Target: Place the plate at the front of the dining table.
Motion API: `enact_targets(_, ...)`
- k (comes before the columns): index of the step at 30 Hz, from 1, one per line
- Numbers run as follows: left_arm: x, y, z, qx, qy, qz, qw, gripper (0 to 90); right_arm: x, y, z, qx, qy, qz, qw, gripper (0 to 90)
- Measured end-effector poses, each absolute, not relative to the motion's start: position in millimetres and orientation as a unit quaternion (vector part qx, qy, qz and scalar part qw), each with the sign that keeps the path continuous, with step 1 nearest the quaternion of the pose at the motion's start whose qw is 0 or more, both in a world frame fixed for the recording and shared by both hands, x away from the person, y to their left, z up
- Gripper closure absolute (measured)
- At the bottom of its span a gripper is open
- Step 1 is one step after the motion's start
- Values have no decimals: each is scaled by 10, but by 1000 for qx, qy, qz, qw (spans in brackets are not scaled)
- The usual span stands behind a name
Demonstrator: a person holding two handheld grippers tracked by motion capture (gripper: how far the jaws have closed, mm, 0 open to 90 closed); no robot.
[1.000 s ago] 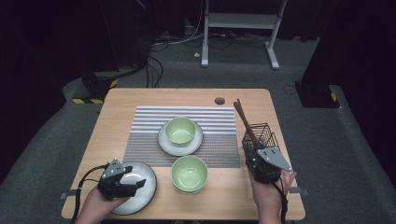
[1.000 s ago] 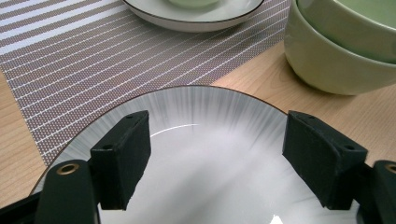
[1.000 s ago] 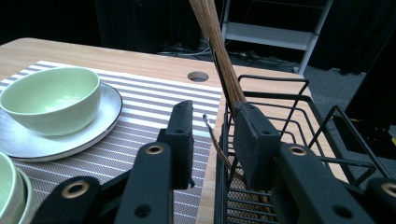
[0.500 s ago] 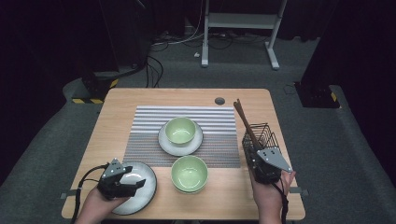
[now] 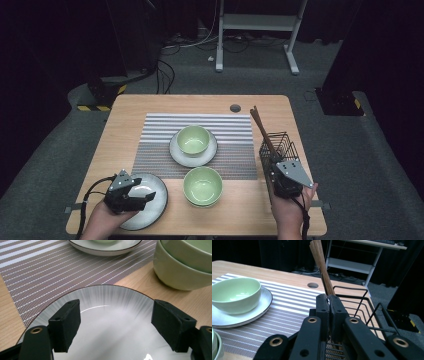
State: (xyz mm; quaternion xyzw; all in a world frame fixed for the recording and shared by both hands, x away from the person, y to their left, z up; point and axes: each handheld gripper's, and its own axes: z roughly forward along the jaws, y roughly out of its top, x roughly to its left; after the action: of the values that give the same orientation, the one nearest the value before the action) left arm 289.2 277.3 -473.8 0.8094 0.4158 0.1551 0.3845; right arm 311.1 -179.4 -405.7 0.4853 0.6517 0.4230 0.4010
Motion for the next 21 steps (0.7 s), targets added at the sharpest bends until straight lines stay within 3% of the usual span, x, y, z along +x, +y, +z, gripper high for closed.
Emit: enact_targets(21,2883,2774,-4715,807,418,156,387,239,3045,-1809,-3971,477,633,449,413,886)
